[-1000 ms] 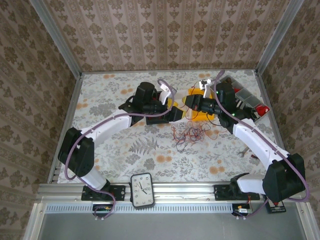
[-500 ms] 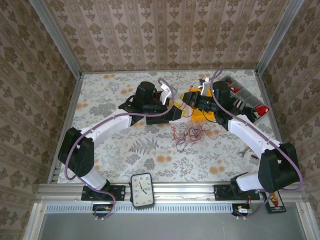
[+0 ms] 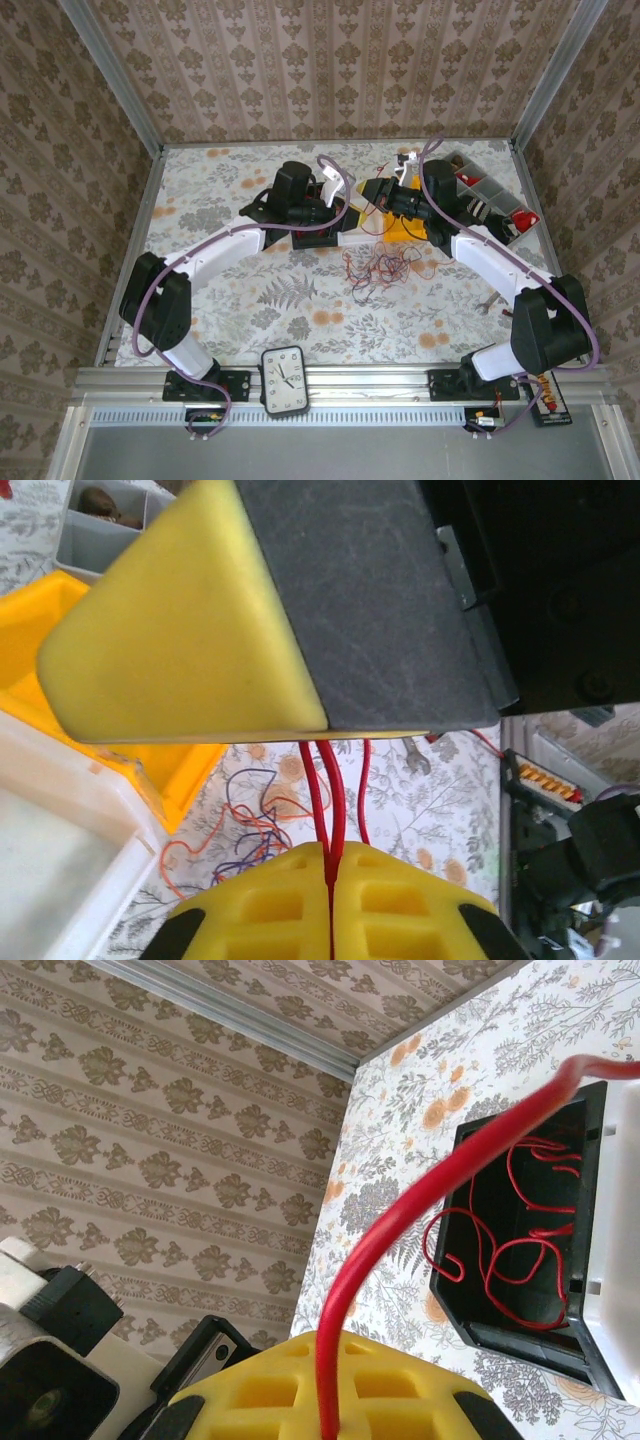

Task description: Untangle the cables

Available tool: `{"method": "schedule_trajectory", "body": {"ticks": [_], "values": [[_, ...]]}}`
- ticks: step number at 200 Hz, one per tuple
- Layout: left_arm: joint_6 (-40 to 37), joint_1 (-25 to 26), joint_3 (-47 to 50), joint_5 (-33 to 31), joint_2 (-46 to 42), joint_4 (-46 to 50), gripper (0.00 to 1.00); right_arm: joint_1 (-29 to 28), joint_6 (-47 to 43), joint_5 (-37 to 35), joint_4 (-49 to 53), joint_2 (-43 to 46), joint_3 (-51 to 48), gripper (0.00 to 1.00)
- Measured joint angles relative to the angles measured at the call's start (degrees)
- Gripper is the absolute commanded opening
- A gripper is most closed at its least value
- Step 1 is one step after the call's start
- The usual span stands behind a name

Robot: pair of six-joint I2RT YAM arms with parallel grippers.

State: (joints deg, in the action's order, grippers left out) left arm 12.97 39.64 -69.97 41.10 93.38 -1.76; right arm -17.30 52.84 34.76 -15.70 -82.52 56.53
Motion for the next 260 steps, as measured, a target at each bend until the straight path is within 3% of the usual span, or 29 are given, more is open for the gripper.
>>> {"method": "schedule_trajectory", "body": {"ticks": [30, 37, 54, 76, 148, 215, 260], "values": [[1.03, -0.5, 0.24, -1.14, 0.0, -0.83, 0.0, -0.04, 0.07, -0.04, -0.02, 0.0, 0.0, 0.06], [1.42, -0.72, 0.5, -1.4, -0.02, -1.4, 0.0, -0.04, 0.04, -0.07, 0.0, 0.0, 0.0, 0.13], [2.47, -1.36, 1.36, -3.91, -0.22, -2.21, 0.0, -0.11, -0.59, -0.52, 1.03, 0.02, 0.02, 0.43], [4.44, -3.5, 2.51, -7.87, -0.24, -2.89, 0.0, -0.24, -2.32, -2.47, 3.54, 0.24, 0.0, 0.56], [7.5, -9.62, 7.98, -20.87, -3.63, -0.74, 0.0, -0.17, -9.73, -14.14, 13.9, 9.29, -0.9, 0.56], [6.86, -11.87, 7.98, -22.1, -8.28, 5.27, 0.0, -0.09, -12.66, -16.61, 18.45, 10.19, -2.51, 0.55], [6.97, -11.87, 6.67, -21.88, -6.19, 10.88, 0.0, -0.09, -12.66, -16.61, 18.97, 10.14, -2.73, 0.54]]}}
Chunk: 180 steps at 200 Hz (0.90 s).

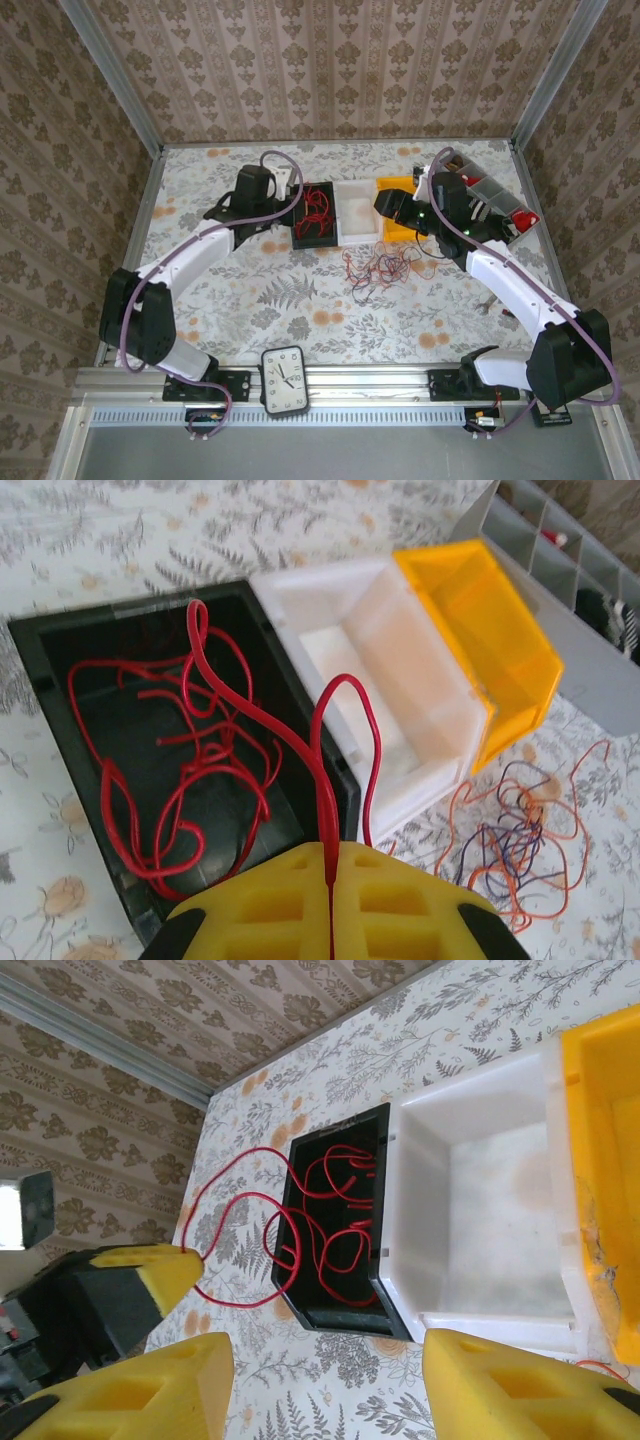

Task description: Untangle the cables

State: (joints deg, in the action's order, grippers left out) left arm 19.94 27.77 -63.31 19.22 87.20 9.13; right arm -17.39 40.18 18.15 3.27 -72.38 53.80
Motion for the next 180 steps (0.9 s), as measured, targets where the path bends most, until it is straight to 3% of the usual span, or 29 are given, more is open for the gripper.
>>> {"method": "schedule_trajectory", "body": {"ticks": [45, 117, 180], "values": [[0.0, -0.11, -11.26, -1.81, 11.28, 9.46, 0.0, 0.0, -0.76, -0.2, 0.92, 0.02, 0.02, 0.54], [-2.14, 0.7, -33.31, -10.32, 29.2, 25.05, 0.0, 0.09, -1.53, -1.22, 2.73, 0.04, 0.0, 0.53], [-5.29, 4.9, -38.25, -16.76, 38.07, 30.75, 0.0, 0.11, -1.7, -1.31, 3.26, 0.04, 0.0, 0.53]]}}
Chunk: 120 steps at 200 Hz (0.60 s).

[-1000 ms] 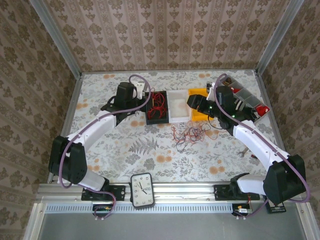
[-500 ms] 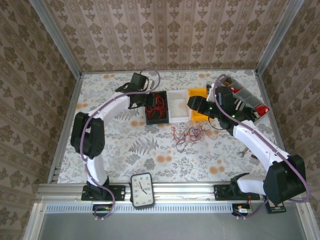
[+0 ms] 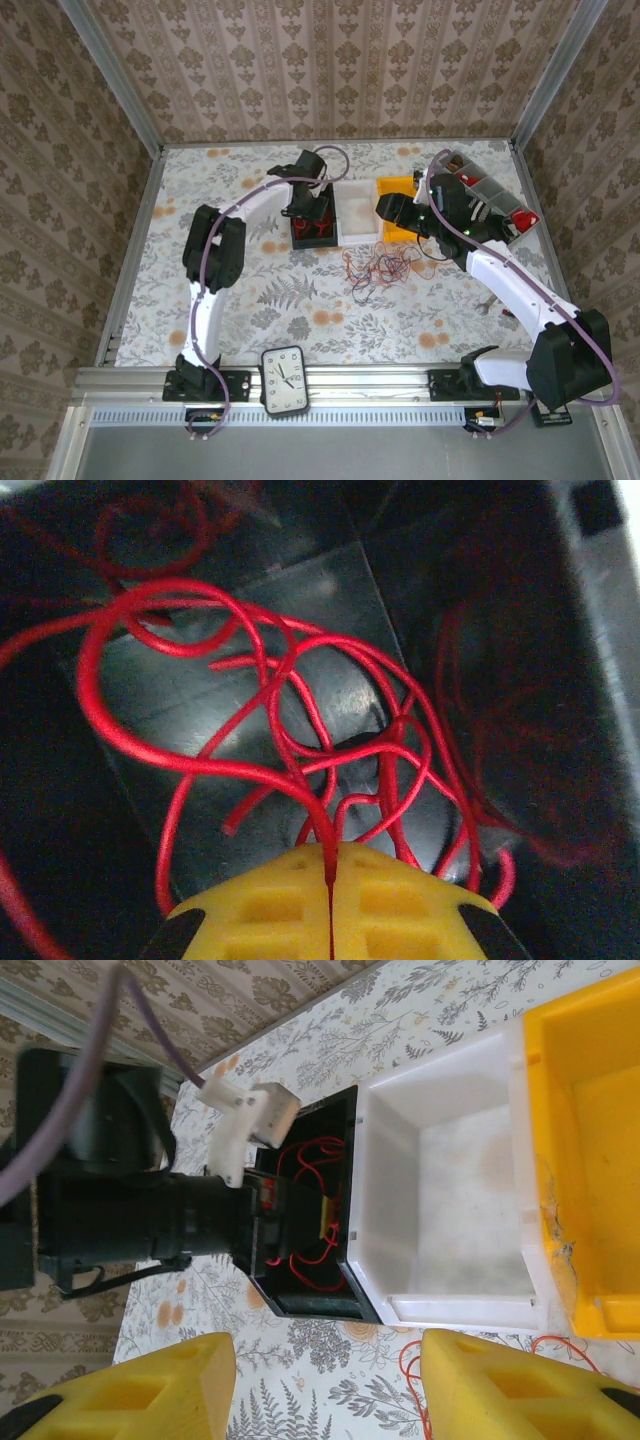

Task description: Untangle the cables

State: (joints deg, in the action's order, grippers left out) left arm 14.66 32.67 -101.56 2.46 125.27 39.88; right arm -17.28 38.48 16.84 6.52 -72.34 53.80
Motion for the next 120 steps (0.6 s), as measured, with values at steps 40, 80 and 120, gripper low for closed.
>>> {"method": "schedule_trajectory", "body": {"ticks": [40, 80, 120], "values": [[-0.13, 1.14, -0.76, -4.55, 0.9, -0.04, 0.0, 0.0, -0.02, 0.0, 0.0, 0.0, 0.0, 0.53], [-0.37, 1.38, -0.87, -7.69, 0.68, -0.72, 0.24, 0.0, -0.42, 0.02, 0.0, 0.0, 0.0, 0.53], [-1.53, 1.42, -2.6, -9.25, -1.64, -0.81, 0.47, 0.0, -0.46, 0.04, -0.02, 0.0, 0.0, 0.52]]}}
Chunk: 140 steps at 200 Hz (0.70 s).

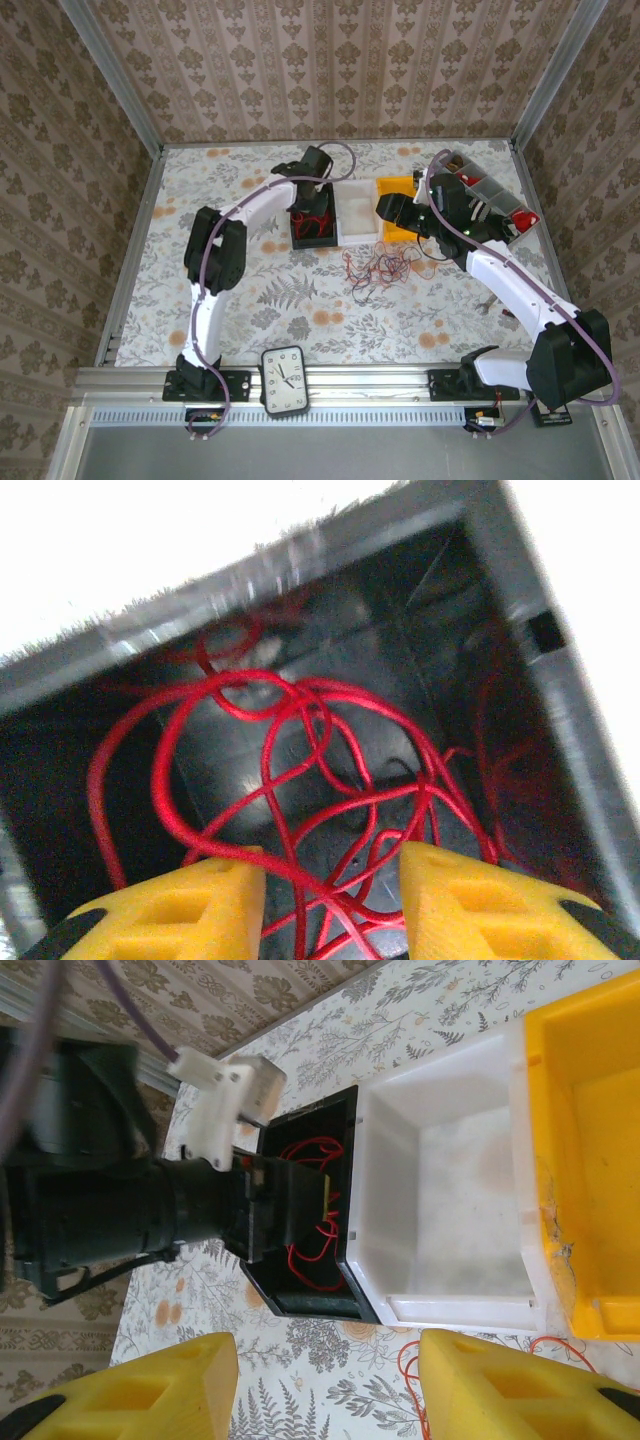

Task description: Untangle the cables

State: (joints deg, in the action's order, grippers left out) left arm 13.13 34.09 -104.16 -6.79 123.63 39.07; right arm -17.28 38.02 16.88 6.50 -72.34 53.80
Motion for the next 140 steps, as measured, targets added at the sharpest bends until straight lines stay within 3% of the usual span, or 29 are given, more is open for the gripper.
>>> {"method": "schedule_trajectory", "body": {"ticks": [54, 74, 112, 140], "values": [[-0.76, 0.07, -2.45, -2.4, -7.43, -1.31, 0.56, 0.0, -0.37, 0.02, 0.0, 0.0, 0.0, 0.52], [-1.01, 0.11, 0.68, -1.7, -11.17, -4.72, 0.62, 0.0, -0.63, 0.02, 0.07, 0.0, 0.0, 0.52], [-3.39, 2.54, 14.64, 6.38, -21.03, -11.56, 0.64, -1.49, -4.09, 0.04, 3.1, -0.39, 0.0, 0.51], [-5.03, 5.35, 21.38, 14.56, -22.97, -12.5, 0.64, -4.48, -6.73, 0.02, 5.79, -2.01, -0.35, 0.51]]}}
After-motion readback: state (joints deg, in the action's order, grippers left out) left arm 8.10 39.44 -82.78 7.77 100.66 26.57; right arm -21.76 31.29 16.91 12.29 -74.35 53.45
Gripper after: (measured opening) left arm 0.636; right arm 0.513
